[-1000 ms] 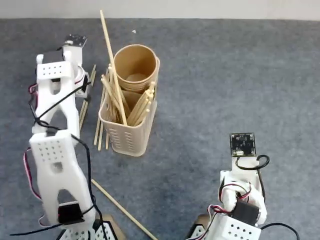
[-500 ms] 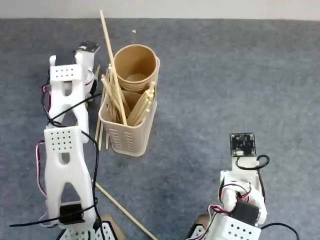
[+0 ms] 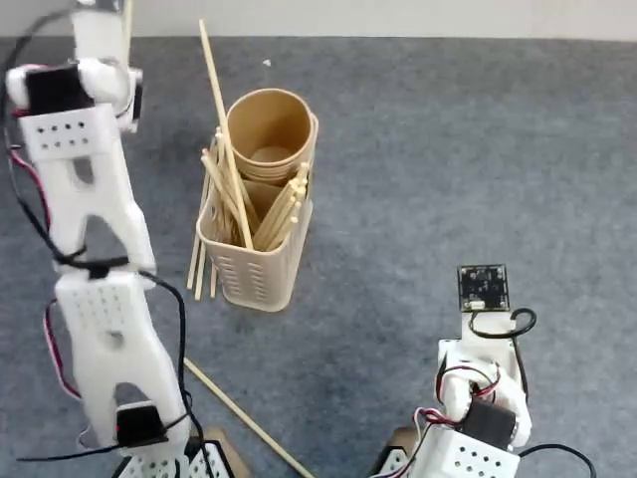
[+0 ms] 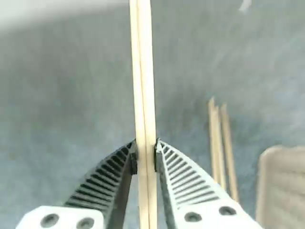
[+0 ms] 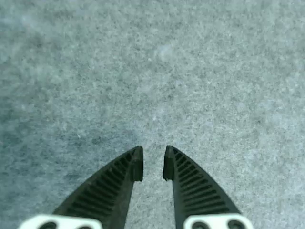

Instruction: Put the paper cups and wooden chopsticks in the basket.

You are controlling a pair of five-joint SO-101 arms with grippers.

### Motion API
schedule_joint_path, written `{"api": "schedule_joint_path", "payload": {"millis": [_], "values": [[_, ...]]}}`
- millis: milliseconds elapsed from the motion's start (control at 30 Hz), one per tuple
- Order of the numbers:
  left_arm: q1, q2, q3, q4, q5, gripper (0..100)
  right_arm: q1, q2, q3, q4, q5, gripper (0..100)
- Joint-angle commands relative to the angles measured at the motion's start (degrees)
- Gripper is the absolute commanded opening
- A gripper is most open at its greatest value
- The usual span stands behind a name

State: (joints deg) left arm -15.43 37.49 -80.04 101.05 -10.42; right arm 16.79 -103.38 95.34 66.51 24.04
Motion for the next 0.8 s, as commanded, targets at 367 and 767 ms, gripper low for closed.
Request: {"api": "schedule_joint_path", "payload": {"millis": [367,767], "values": [[18.86,-70.64,62.99,-13.19,7.21,5,0.92,0.04,8.92,0.22,0.53,8.8],[26.86,-70.02,80.13,-43.52,13.36,2,0.92,0.04,8.92,0.22,0.53,8.8]]}}
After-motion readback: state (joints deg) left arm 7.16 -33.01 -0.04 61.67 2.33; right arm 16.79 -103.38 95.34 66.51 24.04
